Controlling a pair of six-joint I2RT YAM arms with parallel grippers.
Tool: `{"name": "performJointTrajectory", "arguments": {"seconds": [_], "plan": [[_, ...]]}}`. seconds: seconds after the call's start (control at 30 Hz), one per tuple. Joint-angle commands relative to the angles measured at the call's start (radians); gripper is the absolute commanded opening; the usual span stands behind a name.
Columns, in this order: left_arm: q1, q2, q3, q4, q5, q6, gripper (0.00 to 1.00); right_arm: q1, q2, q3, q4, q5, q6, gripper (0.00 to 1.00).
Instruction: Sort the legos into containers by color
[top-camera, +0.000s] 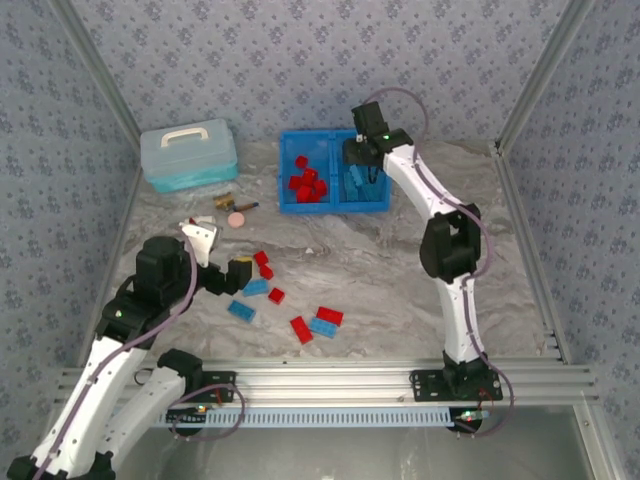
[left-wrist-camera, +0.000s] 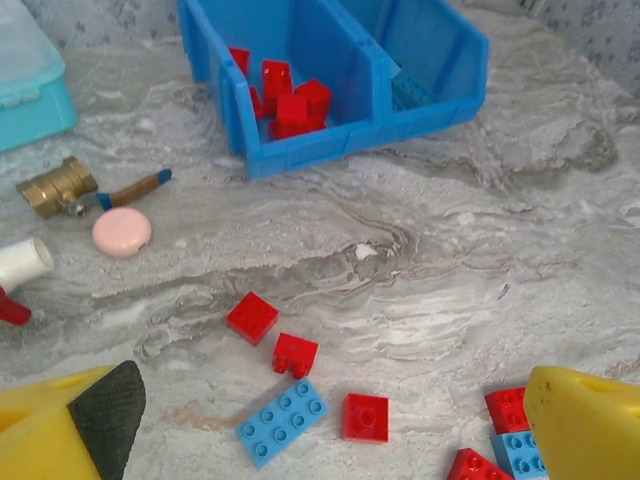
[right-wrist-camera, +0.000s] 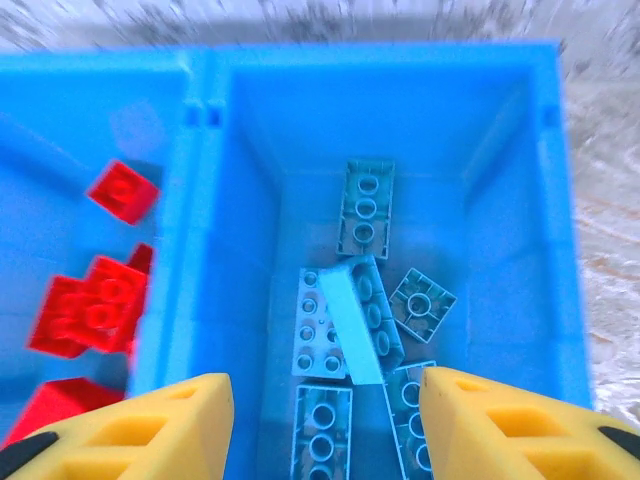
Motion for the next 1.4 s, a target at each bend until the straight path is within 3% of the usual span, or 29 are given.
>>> {"name": "performJointTrajectory", "arguments": {"seconds": [0.0, 0.17, 0.33, 0.43, 0.63, 0.83, 1.13, 1.37], "plan": [[-0.033, 0.056, 0.043, -0.002, -0.082, -0.154, 0.99, 0.029, -0.221, -0.124, 0.043, -0.026, -0.011, 0.54], [-0.294, 0.155, 0.012, -0.08, -0.35, -0.44, 0.96, 0.1, -0.608, -0.572, 0.223, -0.058, -0.047, 0.7], [-0.444, 0.382, 0.005, -0.092, -0.361, -0.493, 0.91, 0.116, -0.895, -0.91, 0.306, -0.163, 0.072, 0.75], [-0.465, 0.507, 0.025, -0.065, -0.355, -0.462, 0.89, 0.14, -1.007, -1.04, 0.318, -0.211, 0.111, 0.76], [-0.461, 0.689, 0.043, 0.037, -0.367, -0.394, 0.75, 0.169, -1.119, -1.124, 0.241, -0.175, 0.104, 0.78], [-0.452, 0.851, 0.063, 0.118, -0.359, -0.378, 0.67, 0.169, -1.149, -1.144, 0.233, -0.171, 0.102, 0.79], [-0.467, 0.934, 0.018, 0.166, -0.399, -0.397, 0.51, 0.168, -1.152, -1.148, 0.241, -0.173, 0.104, 0.79], [-0.498, 0.921, 0.017, 0.177, -0.394, -0.428, 0.29, 0.169, -1.155, -1.148, 0.251, -0.161, 0.13, 0.83]]}}
